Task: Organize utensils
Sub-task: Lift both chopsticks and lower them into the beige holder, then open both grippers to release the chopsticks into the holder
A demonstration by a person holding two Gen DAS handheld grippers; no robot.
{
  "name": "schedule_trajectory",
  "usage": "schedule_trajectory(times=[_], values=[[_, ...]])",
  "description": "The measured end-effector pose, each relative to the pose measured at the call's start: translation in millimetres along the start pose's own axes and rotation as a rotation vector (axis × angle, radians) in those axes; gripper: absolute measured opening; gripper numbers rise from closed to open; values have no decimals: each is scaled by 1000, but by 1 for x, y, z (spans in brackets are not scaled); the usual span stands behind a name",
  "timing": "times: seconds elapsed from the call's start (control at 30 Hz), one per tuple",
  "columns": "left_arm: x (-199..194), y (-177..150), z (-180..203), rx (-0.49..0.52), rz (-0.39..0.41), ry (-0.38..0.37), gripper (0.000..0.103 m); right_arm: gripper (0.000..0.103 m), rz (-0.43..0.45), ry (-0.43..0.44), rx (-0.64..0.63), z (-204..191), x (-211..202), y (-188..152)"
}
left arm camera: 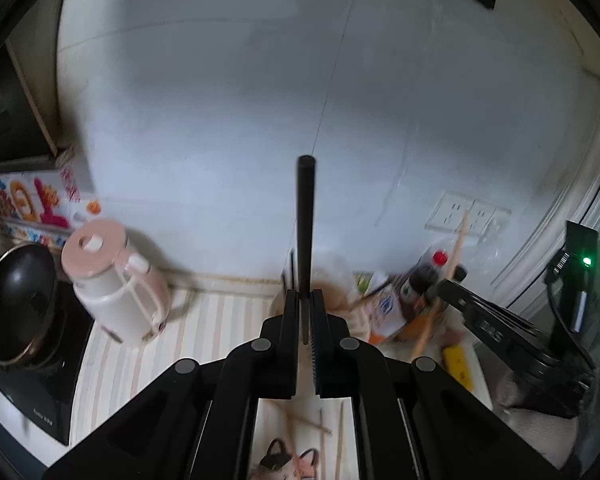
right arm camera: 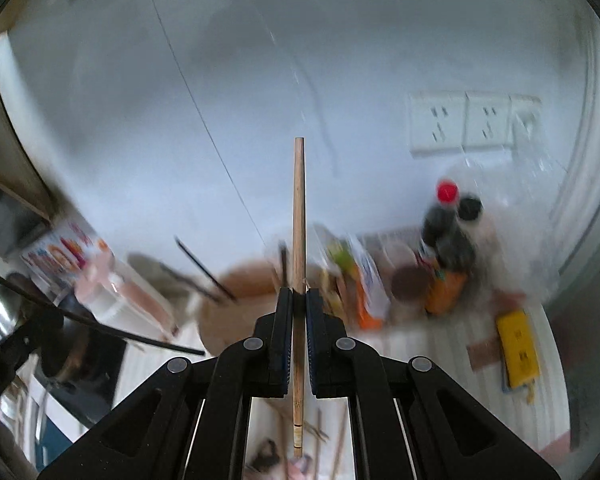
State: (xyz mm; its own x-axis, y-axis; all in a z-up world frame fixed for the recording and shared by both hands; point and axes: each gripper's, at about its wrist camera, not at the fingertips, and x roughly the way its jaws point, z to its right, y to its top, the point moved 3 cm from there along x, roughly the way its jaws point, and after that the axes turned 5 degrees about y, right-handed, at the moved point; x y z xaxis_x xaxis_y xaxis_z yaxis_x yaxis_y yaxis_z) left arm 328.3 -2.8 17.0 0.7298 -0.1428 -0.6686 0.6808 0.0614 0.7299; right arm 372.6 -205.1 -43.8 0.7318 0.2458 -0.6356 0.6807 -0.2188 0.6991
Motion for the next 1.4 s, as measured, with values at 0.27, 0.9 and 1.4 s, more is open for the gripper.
schedule_trajectory(times=[0.27,0.9,1.4], values=[[46,32,10,7,-31,3,2,7,146,35,51,-19,31,54],[122,19,-8,-92,-249,18,9,9,89,29,-12,-20,118,49],[54,-6,-35,-23,-80,215,103,76,81,-68,67,13,8,18]])
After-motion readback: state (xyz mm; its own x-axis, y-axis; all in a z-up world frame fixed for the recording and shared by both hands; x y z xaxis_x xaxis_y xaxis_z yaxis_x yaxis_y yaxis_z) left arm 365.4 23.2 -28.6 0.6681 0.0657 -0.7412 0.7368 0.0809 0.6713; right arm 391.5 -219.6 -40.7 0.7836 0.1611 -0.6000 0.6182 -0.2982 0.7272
